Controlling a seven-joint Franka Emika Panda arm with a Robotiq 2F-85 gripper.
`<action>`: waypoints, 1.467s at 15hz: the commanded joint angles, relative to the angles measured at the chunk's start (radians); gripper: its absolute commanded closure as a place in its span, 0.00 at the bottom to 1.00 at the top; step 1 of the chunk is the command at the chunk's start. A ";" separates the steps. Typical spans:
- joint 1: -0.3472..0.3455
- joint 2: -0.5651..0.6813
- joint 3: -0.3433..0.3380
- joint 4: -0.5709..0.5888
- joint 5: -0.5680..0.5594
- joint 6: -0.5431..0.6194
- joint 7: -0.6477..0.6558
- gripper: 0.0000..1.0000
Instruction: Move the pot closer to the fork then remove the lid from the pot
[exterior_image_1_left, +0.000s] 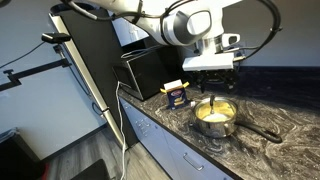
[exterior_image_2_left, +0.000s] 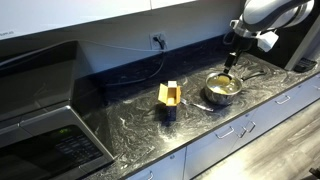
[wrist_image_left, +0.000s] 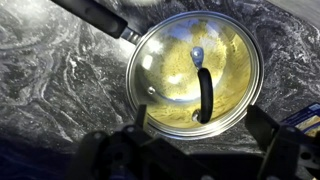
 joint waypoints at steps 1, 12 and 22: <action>-0.024 -0.009 0.045 -0.044 0.036 0.073 -0.095 0.00; -0.014 0.018 0.046 -0.037 0.010 0.064 -0.111 0.41; -0.013 0.018 0.043 -0.034 0.005 0.056 -0.093 0.97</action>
